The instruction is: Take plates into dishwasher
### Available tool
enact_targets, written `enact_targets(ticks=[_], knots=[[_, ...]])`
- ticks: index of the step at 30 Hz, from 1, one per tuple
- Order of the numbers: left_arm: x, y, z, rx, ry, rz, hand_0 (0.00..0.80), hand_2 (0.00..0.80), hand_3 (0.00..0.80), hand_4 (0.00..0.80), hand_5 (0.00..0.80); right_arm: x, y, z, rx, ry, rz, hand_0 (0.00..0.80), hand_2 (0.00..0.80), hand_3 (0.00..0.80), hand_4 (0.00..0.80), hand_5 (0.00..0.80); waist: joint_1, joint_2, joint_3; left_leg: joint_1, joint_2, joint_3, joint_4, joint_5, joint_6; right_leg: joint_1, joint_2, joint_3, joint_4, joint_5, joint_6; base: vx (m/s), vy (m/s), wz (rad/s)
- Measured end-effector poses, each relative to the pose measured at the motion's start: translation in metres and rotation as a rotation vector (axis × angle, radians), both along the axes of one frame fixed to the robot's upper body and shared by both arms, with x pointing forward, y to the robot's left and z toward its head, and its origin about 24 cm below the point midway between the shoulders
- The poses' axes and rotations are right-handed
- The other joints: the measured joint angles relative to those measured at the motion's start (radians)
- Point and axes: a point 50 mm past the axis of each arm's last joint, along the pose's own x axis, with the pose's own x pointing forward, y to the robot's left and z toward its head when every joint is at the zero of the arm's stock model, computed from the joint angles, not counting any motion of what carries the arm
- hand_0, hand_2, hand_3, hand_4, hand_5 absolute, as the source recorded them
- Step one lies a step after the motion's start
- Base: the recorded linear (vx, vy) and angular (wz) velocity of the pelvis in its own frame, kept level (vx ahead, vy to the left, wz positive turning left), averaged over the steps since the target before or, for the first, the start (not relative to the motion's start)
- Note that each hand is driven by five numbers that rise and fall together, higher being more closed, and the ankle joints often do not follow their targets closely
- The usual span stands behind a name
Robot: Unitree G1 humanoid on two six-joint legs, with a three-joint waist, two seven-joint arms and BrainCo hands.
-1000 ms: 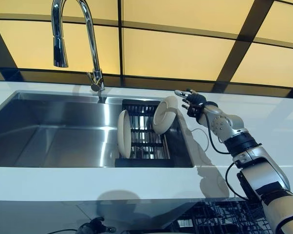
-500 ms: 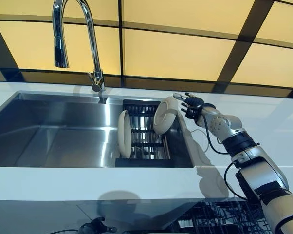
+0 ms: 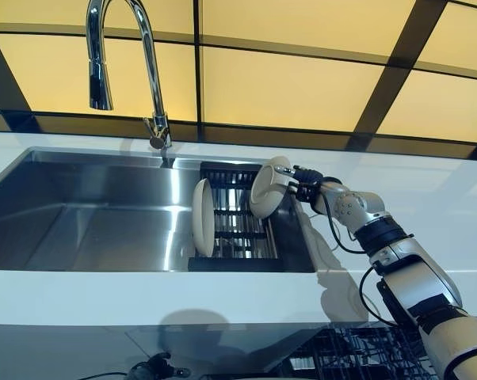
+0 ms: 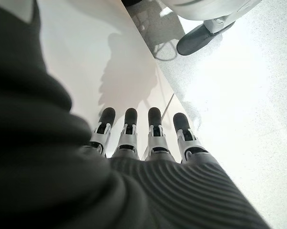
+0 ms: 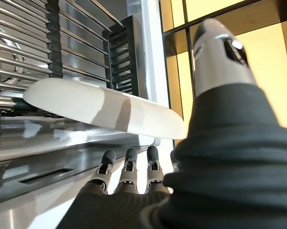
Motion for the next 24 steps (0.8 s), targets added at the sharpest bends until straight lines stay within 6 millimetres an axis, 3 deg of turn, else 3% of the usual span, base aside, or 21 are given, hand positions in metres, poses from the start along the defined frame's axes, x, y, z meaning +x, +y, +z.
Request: enact_targets(ticks=[24], knots=[[0.002,-0.001,0.0,-0.004,-0.005,0.002,0.0,0.0,0.0,0.0,0.0,-0.001,0.011,-0.009,-0.002,0.04,-0.03,0.0,0.0,0.0,0.0,0.0,0.022,0.0,0.0,-0.006,0.0,-0.001,0.0,0.0,0.0,-0.006,0.0,-0.001,0.0,-0.002,0.003,0.0,0.0,0.0]])
